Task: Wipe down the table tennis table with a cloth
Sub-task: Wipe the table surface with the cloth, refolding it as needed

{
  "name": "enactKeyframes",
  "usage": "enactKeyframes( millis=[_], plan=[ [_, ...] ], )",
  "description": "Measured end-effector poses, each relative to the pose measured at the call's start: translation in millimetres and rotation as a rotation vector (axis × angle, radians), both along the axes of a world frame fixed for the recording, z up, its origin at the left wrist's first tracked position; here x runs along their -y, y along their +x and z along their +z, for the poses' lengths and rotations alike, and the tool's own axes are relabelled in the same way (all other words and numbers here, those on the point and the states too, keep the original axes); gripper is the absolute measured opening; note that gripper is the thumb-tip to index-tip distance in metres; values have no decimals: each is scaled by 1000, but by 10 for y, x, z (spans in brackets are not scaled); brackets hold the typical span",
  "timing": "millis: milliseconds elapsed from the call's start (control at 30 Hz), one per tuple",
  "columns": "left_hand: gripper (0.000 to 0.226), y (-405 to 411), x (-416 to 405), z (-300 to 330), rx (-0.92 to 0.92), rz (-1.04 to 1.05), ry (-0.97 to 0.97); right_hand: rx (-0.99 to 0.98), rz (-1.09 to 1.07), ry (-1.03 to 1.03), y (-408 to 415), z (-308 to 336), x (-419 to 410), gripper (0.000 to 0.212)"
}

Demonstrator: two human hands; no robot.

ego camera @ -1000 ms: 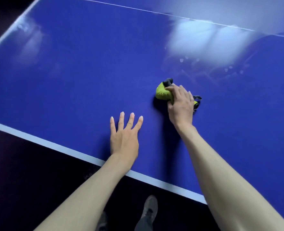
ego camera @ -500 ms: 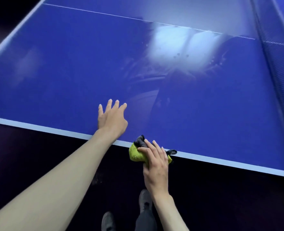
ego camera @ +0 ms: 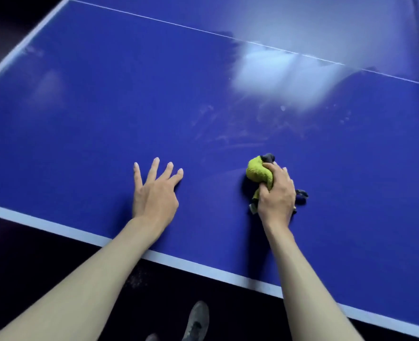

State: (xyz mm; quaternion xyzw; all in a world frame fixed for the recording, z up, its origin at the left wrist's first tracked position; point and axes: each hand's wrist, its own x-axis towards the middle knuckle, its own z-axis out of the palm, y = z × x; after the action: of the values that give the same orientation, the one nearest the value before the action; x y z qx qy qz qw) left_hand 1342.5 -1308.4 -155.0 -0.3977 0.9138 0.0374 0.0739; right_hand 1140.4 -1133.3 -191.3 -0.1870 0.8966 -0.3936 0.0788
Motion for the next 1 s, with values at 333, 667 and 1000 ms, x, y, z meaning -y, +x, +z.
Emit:
enactKeyframes(
  millis=[333, 667, 1000],
  plan=[
    [82, -53, -5, -80, 19, -1, 2, -99, 44, 36, -800, -96, 1014, 55],
    [70, 99, 217, 285, 82, -126, 177, -123, 200, 71, 1260, -82, 283, 59],
    [77, 1237, 484, 370, 56, -109, 228, 33, 81, 57, 2768, 100, -92, 58]
  ],
)
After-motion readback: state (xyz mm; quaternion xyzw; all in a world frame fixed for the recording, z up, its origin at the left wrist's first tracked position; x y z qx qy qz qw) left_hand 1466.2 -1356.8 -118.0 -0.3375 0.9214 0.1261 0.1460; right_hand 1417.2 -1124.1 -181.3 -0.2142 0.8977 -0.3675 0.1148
